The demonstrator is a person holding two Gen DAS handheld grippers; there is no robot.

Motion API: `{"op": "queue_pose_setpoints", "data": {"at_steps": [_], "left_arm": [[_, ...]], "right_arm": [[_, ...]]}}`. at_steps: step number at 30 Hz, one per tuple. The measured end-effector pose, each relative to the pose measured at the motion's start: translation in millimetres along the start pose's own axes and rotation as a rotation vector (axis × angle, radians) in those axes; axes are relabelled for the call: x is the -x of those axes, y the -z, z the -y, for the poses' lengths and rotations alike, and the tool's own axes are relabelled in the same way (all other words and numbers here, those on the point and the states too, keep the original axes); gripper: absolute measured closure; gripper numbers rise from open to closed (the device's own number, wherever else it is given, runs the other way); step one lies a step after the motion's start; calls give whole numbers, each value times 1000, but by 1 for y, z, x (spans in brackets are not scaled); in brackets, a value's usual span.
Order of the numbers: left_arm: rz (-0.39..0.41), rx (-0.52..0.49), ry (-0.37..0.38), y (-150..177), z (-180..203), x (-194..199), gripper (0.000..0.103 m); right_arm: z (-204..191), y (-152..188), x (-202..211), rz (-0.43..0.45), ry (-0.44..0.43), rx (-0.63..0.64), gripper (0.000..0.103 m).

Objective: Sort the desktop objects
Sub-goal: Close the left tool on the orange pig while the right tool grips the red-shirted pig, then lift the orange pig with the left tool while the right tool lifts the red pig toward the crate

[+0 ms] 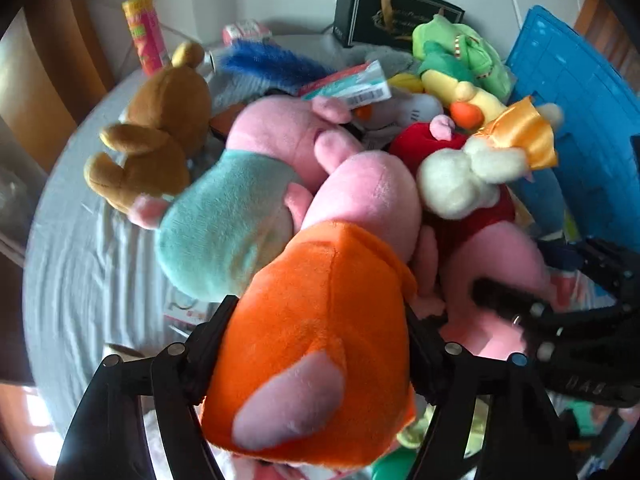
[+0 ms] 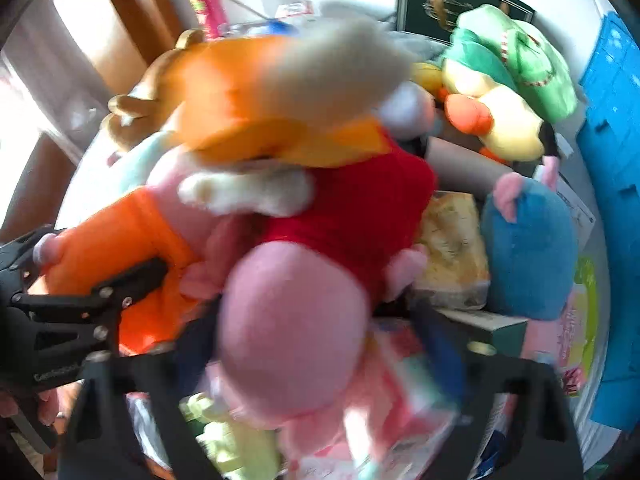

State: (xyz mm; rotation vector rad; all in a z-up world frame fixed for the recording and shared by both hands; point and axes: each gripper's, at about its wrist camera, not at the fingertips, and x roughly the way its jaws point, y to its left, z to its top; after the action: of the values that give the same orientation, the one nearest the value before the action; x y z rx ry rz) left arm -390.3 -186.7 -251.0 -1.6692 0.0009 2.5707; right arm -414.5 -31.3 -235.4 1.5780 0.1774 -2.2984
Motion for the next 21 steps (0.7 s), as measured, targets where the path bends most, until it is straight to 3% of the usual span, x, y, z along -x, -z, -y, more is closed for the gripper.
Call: {"op": "queue_pose_setpoints", "data": {"at_steps": [1, 5, 7, 9, 10, 12, 14, 15, 16, 21], "left_arm": [[3, -12, -11, 2, 2, 2, 29], [-17, -20, -27, 5, 5, -12, 13], [-21, -1, -49, 5, 3, -22, 15], [-18, 32, -14, 3, -4, -27, 14], [-21, 44, 1, 3, -8, -27, 14], [-12, 57, 28, 5, -12, -21, 21], [0, 63, 31, 8, -13, -11, 26], [4, 64, 28, 9, -14, -6, 27], [9, 64, 25, 10, -14, -2, 28], [94, 61, 28, 8, -15, 34, 29]], "right_arm": [[-3, 1, 8, 11, -2, 5, 44], [-3, 4, 12, 5, 25, 7, 44], [-4, 0, 1, -14, 7, -3, 31], [-1, -4, -10, -10, -7, -13, 28], [6, -6, -18, -26, -60, -53, 20], [13, -5, -26, -42, -72, -79, 5], [12, -4, -28, -42, -57, -74, 5], [7, -4, -27, -34, -38, -59, 8], [3, -4, -26, -26, -35, -48, 26], [-15, -3, -1, 34, -5, -15, 41]]}}
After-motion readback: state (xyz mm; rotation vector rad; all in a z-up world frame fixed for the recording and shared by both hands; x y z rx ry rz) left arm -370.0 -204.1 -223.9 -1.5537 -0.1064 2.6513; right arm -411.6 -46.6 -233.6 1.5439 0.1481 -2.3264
